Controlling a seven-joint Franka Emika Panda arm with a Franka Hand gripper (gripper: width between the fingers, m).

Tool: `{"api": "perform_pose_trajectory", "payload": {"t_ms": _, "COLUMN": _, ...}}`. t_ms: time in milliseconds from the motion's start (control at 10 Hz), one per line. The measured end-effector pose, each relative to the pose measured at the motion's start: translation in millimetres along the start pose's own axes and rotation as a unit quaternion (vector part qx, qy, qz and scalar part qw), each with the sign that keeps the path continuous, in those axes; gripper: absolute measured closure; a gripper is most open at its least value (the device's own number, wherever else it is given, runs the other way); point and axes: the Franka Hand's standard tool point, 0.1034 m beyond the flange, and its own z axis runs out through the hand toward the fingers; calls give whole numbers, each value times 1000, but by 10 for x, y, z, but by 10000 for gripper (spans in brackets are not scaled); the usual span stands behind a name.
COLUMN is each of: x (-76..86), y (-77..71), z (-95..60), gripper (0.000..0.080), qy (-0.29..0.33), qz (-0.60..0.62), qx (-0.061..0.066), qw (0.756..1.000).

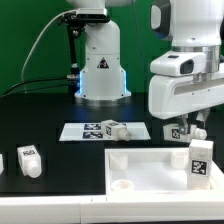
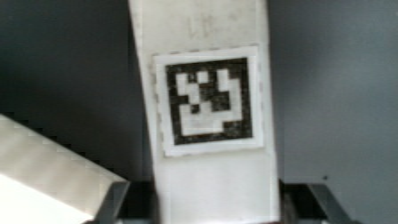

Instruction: Assemble square table

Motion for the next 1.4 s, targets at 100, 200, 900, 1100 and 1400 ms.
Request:
{"api": "perform_pose_trajectory", "payload": {"t_ms": 100, "x": 23, "y": 8, "z": -11, "gripper": 515, "qy": 17, "qz": -94, "qx": -20, "qw": 995}}
{"api": "perform_pose_trajectory", "payload": {"t_ms": 200, "x": 18, "y": -8, "z": -10, "gripper": 515, "qy": 30, "qz": -194, "qx": -41, "qw": 980}}
{"api": "perform_pose_trajectory", "payload": {"t_ms": 900, "x": -221, "y": -135, "z": 96, "gripper": 515, "qy": 61, "qz": -404, "qx": -84, "qw": 909}}
{"api": "perform_pose_trajectory", "payload": {"t_ms": 1100, "x": -304, "y": -489, "z": 114, "gripper": 515, "qy": 79, "qz": -474, "qx": -90, "qw": 872}}
{"api": "perform_pose_trajectory", "payload": {"t_ms": 1400, "x": -313, "y": -466, "z": 122, "gripper": 515, "qy": 70, "qz": -530, "qx": -92, "qw": 840}}
